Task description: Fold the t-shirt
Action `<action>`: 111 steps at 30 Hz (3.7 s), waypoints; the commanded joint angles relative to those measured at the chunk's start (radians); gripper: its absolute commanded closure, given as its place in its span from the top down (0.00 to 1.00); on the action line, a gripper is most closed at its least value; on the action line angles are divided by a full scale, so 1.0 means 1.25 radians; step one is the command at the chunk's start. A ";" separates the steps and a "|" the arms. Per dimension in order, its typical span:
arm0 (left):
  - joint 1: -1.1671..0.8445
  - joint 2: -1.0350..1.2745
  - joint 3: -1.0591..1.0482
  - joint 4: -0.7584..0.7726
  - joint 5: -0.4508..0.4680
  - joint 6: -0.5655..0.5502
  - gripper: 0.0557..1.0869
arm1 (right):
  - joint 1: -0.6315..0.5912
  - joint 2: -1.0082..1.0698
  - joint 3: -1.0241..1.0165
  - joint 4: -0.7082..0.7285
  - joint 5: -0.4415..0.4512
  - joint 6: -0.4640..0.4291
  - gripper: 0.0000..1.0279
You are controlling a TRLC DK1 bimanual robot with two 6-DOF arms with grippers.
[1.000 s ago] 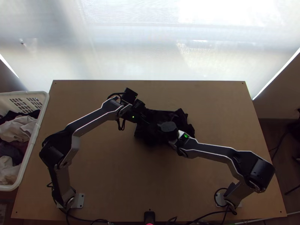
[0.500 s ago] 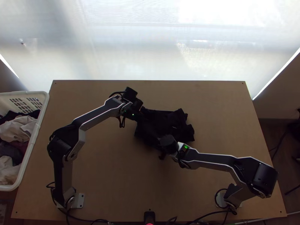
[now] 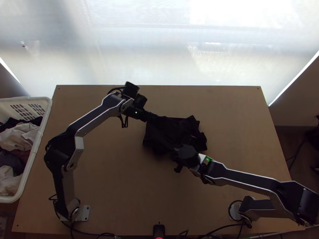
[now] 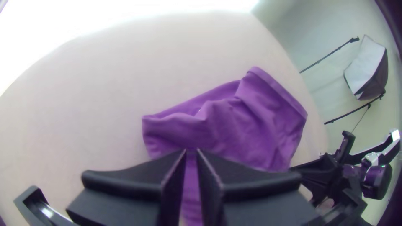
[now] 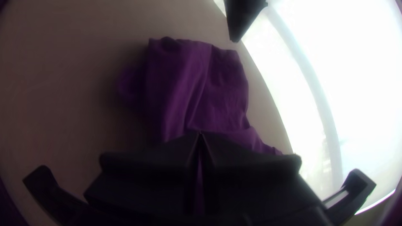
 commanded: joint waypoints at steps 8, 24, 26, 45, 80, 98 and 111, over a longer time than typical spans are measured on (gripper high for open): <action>0.095 -0.174 -0.059 -0.105 0.035 0.123 0.95 | 0.042 -0.038 0.069 -0.108 0.018 0.106 0.71; 0.298 -0.454 -0.296 -0.014 -0.106 0.233 0.95 | 0.153 0.261 0.317 -0.180 0.075 0.292 0.96; 0.314 -0.486 -0.331 -0.001 -0.107 0.238 0.95 | 0.168 0.294 0.340 -0.178 0.079 0.293 0.96; 0.379 -0.568 -0.425 0.034 -0.101 0.281 0.95 | 0.187 0.462 0.468 -0.172 0.252 0.227 0.96; 0.501 -0.590 -0.453 0.026 -0.080 0.356 0.95 | 0.071 0.567 0.482 -0.022 0.275 0.050 0.19; 0.533 -0.583 -0.386 -0.005 -0.077 0.357 0.95 | 0.009 0.473 0.553 0.113 0.268 -0.144 0.03; 0.523 -0.649 -0.375 -0.121 -0.079 0.310 0.95 | -0.151 0.347 0.668 0.124 0.230 -0.208 0.03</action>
